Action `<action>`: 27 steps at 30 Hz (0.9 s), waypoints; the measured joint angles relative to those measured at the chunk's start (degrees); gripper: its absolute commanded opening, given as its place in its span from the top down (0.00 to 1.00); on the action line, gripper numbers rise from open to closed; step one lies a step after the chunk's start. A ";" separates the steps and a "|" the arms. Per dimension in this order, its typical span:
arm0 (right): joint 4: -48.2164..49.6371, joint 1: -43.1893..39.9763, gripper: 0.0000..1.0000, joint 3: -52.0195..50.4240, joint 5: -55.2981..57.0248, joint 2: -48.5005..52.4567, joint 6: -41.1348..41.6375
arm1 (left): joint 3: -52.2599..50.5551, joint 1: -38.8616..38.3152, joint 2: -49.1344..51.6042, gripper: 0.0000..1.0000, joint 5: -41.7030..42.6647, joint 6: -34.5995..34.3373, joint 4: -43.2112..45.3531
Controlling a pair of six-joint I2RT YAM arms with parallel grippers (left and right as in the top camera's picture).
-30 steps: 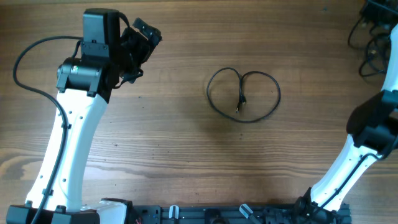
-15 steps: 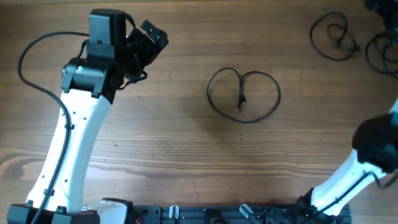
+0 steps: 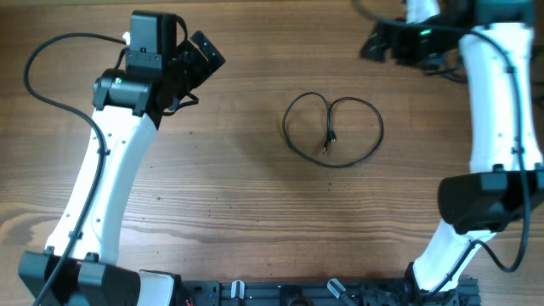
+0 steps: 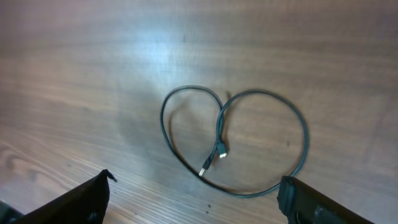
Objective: Untangle cables
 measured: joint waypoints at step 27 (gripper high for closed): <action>24.55 20.87 0.29 -34.36 13.38 0.13 17.07 | 0.00 8.70 3.17 0.00 5.31 18.03 -2.86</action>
